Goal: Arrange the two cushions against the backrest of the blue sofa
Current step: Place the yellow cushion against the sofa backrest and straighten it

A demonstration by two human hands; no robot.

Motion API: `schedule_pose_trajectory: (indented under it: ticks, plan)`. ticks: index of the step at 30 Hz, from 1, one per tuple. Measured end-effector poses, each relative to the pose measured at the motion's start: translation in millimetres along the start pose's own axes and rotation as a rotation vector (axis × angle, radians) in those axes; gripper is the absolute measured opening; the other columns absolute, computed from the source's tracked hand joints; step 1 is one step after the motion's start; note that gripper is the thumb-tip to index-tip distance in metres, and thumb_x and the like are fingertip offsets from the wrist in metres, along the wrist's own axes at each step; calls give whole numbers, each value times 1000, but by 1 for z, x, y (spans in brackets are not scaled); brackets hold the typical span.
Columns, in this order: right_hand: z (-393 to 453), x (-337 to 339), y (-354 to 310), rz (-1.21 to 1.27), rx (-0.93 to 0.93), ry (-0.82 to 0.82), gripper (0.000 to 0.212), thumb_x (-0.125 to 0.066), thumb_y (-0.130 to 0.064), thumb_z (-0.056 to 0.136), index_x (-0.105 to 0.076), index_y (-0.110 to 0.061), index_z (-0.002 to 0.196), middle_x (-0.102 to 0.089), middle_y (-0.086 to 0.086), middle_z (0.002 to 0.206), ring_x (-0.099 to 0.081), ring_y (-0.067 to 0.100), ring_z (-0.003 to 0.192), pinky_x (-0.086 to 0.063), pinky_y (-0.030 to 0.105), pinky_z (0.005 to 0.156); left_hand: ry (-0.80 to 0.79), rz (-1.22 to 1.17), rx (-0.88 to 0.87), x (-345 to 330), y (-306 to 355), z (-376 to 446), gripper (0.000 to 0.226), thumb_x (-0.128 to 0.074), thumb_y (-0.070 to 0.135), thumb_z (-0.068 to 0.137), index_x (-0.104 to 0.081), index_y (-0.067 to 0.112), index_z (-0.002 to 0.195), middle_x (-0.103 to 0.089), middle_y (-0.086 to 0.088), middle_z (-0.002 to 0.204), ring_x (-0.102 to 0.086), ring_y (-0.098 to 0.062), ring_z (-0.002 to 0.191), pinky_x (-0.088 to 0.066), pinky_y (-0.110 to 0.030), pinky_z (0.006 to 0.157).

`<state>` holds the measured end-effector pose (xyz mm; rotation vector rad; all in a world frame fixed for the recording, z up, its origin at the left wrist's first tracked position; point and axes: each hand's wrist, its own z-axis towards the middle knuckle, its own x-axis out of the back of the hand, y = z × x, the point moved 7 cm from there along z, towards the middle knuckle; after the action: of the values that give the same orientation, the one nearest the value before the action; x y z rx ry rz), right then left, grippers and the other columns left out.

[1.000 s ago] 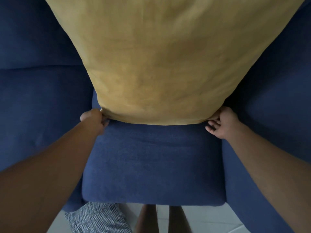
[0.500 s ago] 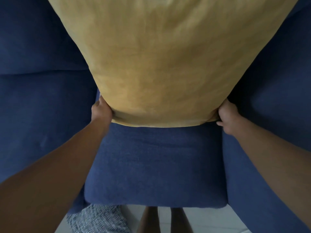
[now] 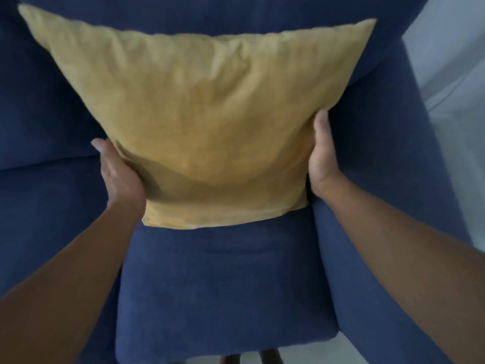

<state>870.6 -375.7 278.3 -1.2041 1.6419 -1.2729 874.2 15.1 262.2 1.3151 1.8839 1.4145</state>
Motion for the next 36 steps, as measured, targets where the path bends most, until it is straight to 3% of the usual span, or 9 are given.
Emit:
schedule_pose_trajectory:
  ticks: [4, 7, 11, 20, 23, 25, 28, 31, 36]
  plan:
    - [0, 4, -17, -27, 60, 28, 76, -35, -64, 107, -28, -26, 173, -45, -12, 169, -46, 4, 152, -34, 41, 131, 29, -17, 7, -3, 12, -5, 86, -20, 87, 88, -52, 43, 154, -61, 28, 131, -51, -9, 130, -31, -38, 124]
    - [15, 17, -37, 15, 70, 56, 81, -35, -70, 103, -33, -26, 171, -47, -10, 168, -47, 7, 152, -33, 44, 131, 1, -57, -34, -5, 38, 4, 87, -25, 92, 81, -66, 44, 141, -73, 28, 123, -60, -2, 123, -39, -31, 113]
    - [29, 5, -57, 1, 58, -33, 82, -40, -72, 102, -30, -29, 171, -48, -12, 166, -49, 7, 150, -36, 46, 129, -51, -88, -158, -7, 72, 17, 76, -26, 86, 89, -66, 48, 141, -71, 25, 136, -61, -2, 130, -42, -32, 116]
    - [17, 20, -43, 1, -45, 9, 82, -35, -78, 102, -36, -31, 170, -50, -8, 166, -49, 13, 149, -38, 49, 127, 5, -87, -222, 2, 95, 8, 68, -20, 76, 99, -79, 45, 114, -81, 14, 118, -75, -8, 111, -55, -39, 107]
    - [-3, 35, -17, -115, -108, 12, 105, -36, -90, 83, -35, -31, 170, -49, -8, 167, -47, 14, 152, -39, 44, 122, 14, -91, -92, 15, 53, -8, 79, -21, 76, 100, -55, 31, 155, -70, 8, 144, -68, -8, 124, -47, -37, 112]
    - [-23, 45, 10, -190, -175, -1, 110, -38, -89, 79, -31, -30, 171, -46, -5, 169, -46, 18, 152, -38, 42, 115, 26, -65, 30, 27, 13, -26, 85, -23, 77, 98, -37, 28, 166, -53, 3, 162, -55, -13, 141, -36, -41, 122]
    - [-60, 59, 59, -299, -318, -43, 98, -43, -81, 91, -25, -30, 173, -44, 0, 170, -50, 27, 150, -40, 44, 109, 13, 68, 181, 50, -52, -72, 83, -25, 78, 100, -45, 24, 159, -50, -1, 164, -51, -17, 142, -32, -54, 127]
    - [-103, 70, 107, -434, -456, -98, 78, -53, -57, 110, -23, -25, 174, -44, 5, 171, -50, 29, 151, -39, 46, 121, -23, 241, 337, 74, -117, -133, 83, -29, 72, 106, -48, 8, 155, -52, -16, 158, -49, -38, 147, -36, -61, 123]
    - [-180, 64, 149, -709, -617, -200, 65, -65, -35, 109, -42, -18, 167, -55, 11, 164, -54, 30, 148, -36, 43, 118, -20, 501, 470, 114, -198, -238, 35, -61, 33, 108, -70, 12, 134, -72, -12, 130, -65, -36, 127, -50, -44, 105]
